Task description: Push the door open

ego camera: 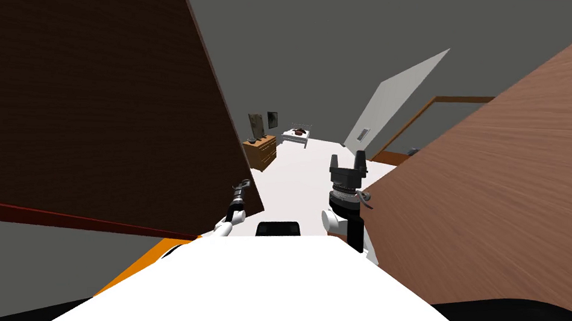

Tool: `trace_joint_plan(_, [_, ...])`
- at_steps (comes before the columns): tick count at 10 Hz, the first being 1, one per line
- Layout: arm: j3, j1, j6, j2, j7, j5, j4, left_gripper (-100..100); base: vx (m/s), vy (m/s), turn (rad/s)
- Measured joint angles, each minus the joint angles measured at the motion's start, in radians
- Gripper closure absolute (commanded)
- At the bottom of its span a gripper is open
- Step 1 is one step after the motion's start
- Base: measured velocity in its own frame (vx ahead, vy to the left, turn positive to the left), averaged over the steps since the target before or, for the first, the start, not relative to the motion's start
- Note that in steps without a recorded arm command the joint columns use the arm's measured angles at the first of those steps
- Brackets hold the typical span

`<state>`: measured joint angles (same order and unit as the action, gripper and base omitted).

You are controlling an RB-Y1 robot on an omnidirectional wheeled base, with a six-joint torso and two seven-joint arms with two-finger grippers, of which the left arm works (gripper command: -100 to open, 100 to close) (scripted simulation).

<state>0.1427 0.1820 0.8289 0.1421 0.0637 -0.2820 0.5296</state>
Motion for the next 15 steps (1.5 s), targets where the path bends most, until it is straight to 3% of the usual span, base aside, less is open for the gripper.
trace_joint_plan(1, [0.014, -0.016, -0.01, -0.003, 0.005, 0.0, 0.026, 100, 0.22, -0.05, 0.068])
trace_joint_plan(3, [0.039, -0.017, -0.008, 0.007, -0.001, 0.002, 0.019, 100, 0.199, -0.05, 0.062])
trace_joint_plan(5, [0.069, 0.009, 0.019, 0.016, -0.007, 0.002, -0.033, 100, 0.16, -0.021, 0.058])
trace_joint_plan(7, [0.089, -0.009, 0.007, 0.013, 0.0, 0.002, -0.002, 100, 0.166, -0.032, 0.061])
trace_joint_plan(9, [0.109, 0.016, 0.036, 0.029, -0.013, 0.003, -0.068, 100, 0.102, -0.023, 0.019])
trace_joint_plan(10, [0.114, 0.011, 0.033, 0.029, -0.01, 0.002, -0.062, 100, 0.005, 0.004, -0.005])
trace_joint_plan(12, [0.115, -0.024, -0.008, 0.018, 0.002, 0.002, 0.017, 100, 0.043, -0.019, 0.037])
trace_joint_plan(13, [0.126, -0.029, -0.013, 0.014, 0.005, 0.003, 0.025, 100, 0.185, -0.055, 0.067])
trace_joint_plan(14, [0.137, -0.016, 0.002, 0.021, 0.0, 0.004, -0.013, 100, 0.14, -0.024, 0.036])
trace_joint_plan(15, [0.145, -0.028, 0.0, 0.02, 0.001, 0.003, 0.004, 100, 0.167, -0.022, 0.067])
